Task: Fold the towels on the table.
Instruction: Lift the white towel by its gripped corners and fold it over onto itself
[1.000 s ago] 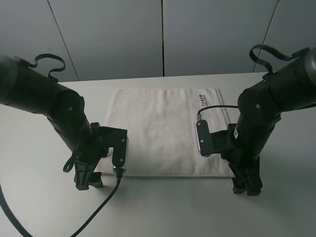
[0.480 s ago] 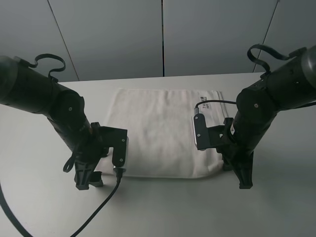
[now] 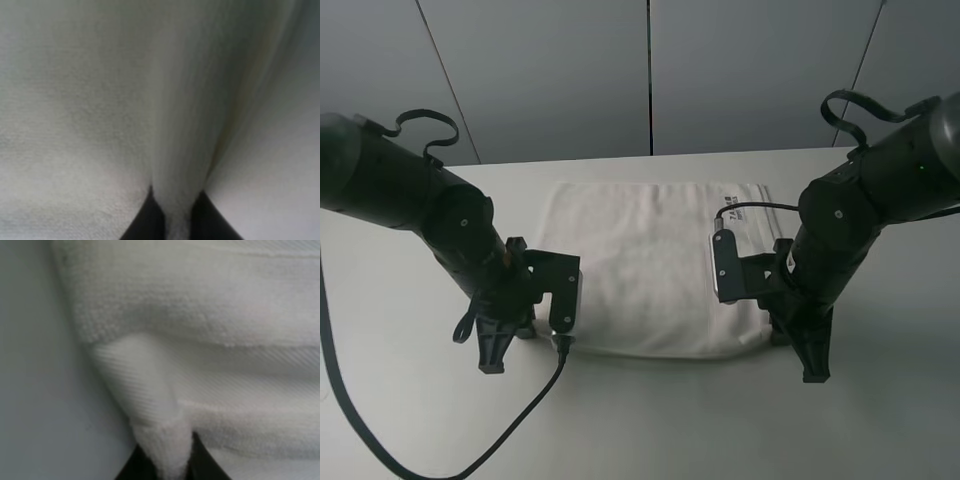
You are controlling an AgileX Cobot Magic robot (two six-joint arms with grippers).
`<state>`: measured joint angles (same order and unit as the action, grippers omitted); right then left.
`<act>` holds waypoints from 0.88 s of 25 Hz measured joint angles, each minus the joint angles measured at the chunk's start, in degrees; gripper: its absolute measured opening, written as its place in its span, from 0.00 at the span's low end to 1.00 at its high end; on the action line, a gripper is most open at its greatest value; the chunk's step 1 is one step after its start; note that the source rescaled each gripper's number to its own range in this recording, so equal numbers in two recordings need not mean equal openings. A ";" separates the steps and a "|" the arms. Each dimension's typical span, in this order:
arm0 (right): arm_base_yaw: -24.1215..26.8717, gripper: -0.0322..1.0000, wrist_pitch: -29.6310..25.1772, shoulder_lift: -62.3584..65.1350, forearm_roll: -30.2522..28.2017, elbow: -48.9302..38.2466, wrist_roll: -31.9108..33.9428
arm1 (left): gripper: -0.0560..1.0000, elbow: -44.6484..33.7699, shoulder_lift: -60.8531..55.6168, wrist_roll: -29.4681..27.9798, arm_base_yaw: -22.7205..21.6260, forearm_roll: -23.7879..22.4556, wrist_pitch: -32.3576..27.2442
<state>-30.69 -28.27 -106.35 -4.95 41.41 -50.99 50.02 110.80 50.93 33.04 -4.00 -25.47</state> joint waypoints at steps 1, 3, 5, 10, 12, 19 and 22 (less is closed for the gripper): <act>0.00 0.03 0.13 0.00 0.14 0.00 0.24 | 0.06 0.00 0.00 -0.48 0.00 0.00 -0.16; 0.00 0.03 0.36 0.24 0.68 0.00 0.37 | 0.06 0.24 0.00 -0.84 0.00 -0.11 -0.39; 0.00 0.03 0.46 0.61 1.29 0.00 0.37 | 0.06 0.38 -0.10 -1.07 0.00 -0.11 -0.52; 0.00 0.03 -0.33 1.53 2.44 -0.35 0.45 | 0.06 0.38 -0.54 -1.27 0.00 -0.11 -1.75; 0.00 0.03 -2.12 2.37 3.11 -0.46 0.45 | 0.06 0.38 -1.15 -1.41 0.00 0.01 -3.42; 0.00 0.03 -9.22 7.89 8.58 -0.58 -0.54 | 0.06 0.38 -4.43 -3.92 0.00 2.82 -10.76; 0.00 0.03 -13.12 10.52 11.02 -0.58 -1.55 | 0.06 0.38 -6.65 -4.19 0.00 4.74 -14.26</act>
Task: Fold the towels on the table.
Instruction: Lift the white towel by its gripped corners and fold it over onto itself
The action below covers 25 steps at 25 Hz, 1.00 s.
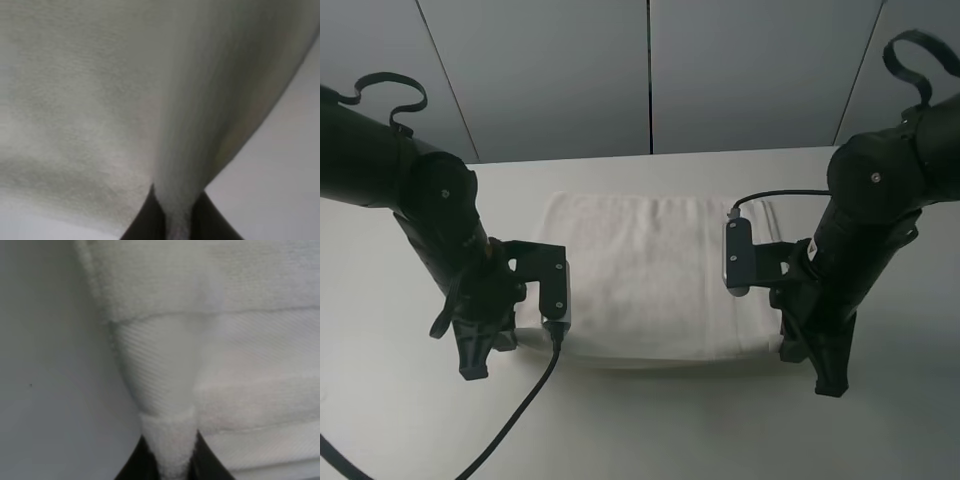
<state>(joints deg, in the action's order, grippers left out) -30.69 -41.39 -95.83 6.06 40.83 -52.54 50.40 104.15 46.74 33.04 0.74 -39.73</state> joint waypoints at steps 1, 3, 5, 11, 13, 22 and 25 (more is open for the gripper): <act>0.00 0.03 -1.26 0.71 0.59 0.00 -0.29 | 0.06 0.00 -0.91 -0.14 0.00 0.52 -1.11; 0.00 0.03 -3.22 2.75 1.50 0.00 -0.52 | 0.05 0.00 -2.75 -1.22 0.00 0.63 -2.81; 0.00 0.03 -4.97 4.81 2.54 0.00 -0.54 | 0.05 0.00 -4.75 -2.31 0.00 0.75 -4.14; 0.00 0.03 -8.93 9.90 3.70 -0.02 4.94 | 0.05 0.00 -9.61 -6.49 0.00 0.86 -5.74; 0.00 0.03 -9.07 10.82 3.70 0.09 9.86 | 0.05 0.00 -10.92 -9.68 0.00 0.75 -4.33; 0.00 0.03 -7.66 11.05 2.28 6.27 27.15 | 0.05 0.00 -12.65 -22.73 0.00 0.23 1.79; 0.00 0.03 -5.48 11.19 0.80 7.45 31.91 | 0.05 0.00 -12.65 -29.50 0.00 -1.63 4.47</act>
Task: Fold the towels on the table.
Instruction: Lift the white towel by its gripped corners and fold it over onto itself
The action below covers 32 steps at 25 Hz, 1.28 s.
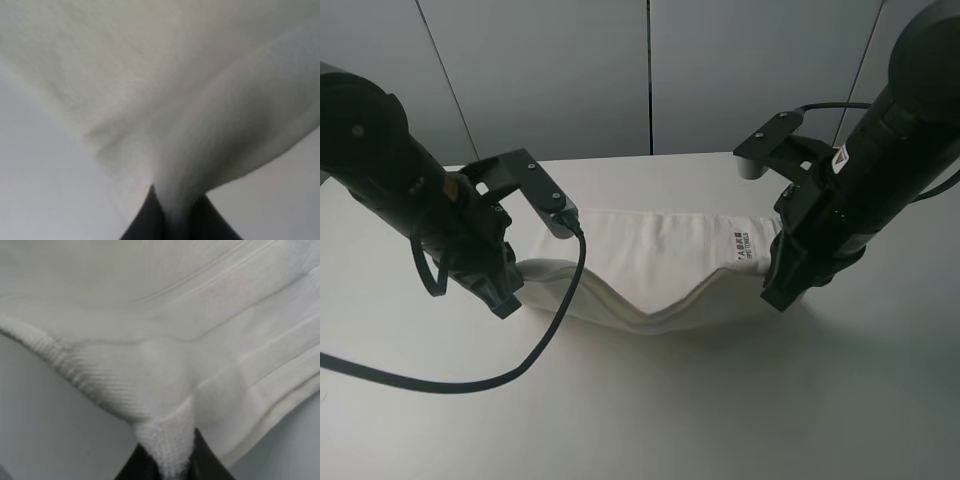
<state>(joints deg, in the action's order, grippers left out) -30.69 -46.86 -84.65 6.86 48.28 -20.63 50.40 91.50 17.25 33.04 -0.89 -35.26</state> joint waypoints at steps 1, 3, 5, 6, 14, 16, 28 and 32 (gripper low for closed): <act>0.00 0.03 0.99 0.04 -0.61 0.00 1.89 | 0.05 0.00 0.00 -2.62 0.00 -0.91 1.08; 0.00 0.03 2.31 0.04 -1.93 0.00 5.43 | 0.05 0.00 0.00 -7.07 0.00 -2.58 3.05; 0.00 0.03 3.97 0.04 -3.45 0.00 8.95 | 0.05 0.00 0.00 -11.29 0.00 -4.44 4.44; 0.00 0.03 4.68 0.04 -4.05 0.00 10.47 | 0.05 0.00 0.00 -12.88 0.00 -5.60 4.98; 0.00 0.03 11.24 -2.13 -8.41 0.00 19.59 | 0.05 0.00 0.00 -26.40 -0.10 -16.26 8.40; 0.00 0.03 12.77 -3.93 -8.81 0.00 20.63 | 0.05 0.00 0.10 -28.81 -0.90 -17.40 9.86; 0.00 0.03 23.07 -11.70 -25.82 0.00 41.12 | 0.16 0.00 6.21 -30.38 -7.76 -18.01 17.48; 0.26 0.03 24.52 -13.08 -35.29 0.00 52.61 | 0.20 0.00 6.43 -30.48 -7.86 -18.01 21.37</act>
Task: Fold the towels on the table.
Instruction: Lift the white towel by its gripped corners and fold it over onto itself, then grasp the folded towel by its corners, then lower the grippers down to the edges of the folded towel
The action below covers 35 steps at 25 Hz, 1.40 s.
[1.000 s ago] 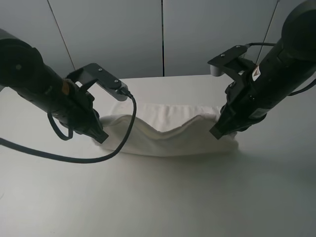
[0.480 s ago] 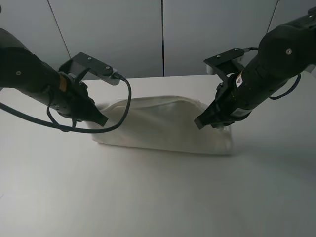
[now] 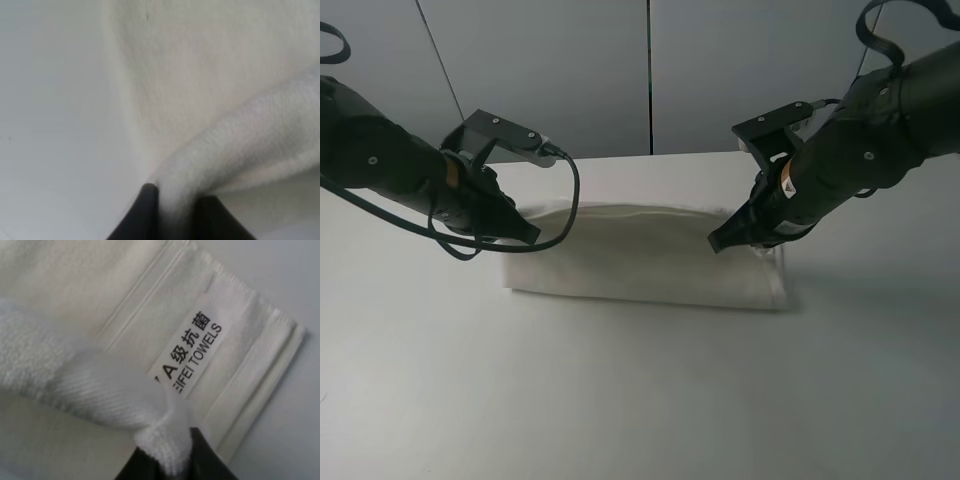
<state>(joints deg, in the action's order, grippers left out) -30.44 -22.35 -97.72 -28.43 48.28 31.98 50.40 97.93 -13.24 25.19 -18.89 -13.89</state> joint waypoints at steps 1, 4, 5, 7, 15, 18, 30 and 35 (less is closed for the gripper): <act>0.26 0.03 0.13 0.00 -1.91 0.00 3.07 | 0.20 0.00 0.00 0.00 0.00 0.00 1.06; 1.24 0.03 0.51 0.00 -7.13 0.00 9.08 | 0.21 0.00 0.00 0.00 0.00 -0.24 3.88; 1.39 0.03 0.51 0.00 -8.31 0.00 10.50 | 0.21 0.00 0.00 0.00 0.00 -0.70 4.81; 1.52 0.03 0.59 0.00 -9.78 0.00 12.16 | 0.21 0.00 0.00 0.00 0.00 -1.94 6.14; 1.84 0.04 1.43 0.00 -14.31 0.03 18.48 | 0.22 0.00 0.10 0.00 -0.55 -2.80 8.65; 1.84 0.27 1.65 0.00 -19.30 0.03 23.71 | 0.36 0.00 0.72 0.00 -2.54 -2.80 9.35; 1.84 1.00 -1.24 0.00 -27.69 0.03 39.87 | 0.99 0.00 1.15 -2.66 -8.48 -1.78 12.32; 1.84 1.00 -1.24 0.00 -25.13 0.03 36.72 | 0.99 0.10 1.15 -2.86 -8.48 -1.15 11.01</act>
<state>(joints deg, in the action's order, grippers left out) -28.59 -23.59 -97.72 -53.56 48.32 68.70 50.50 99.08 -16.10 16.71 -20.04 -2.87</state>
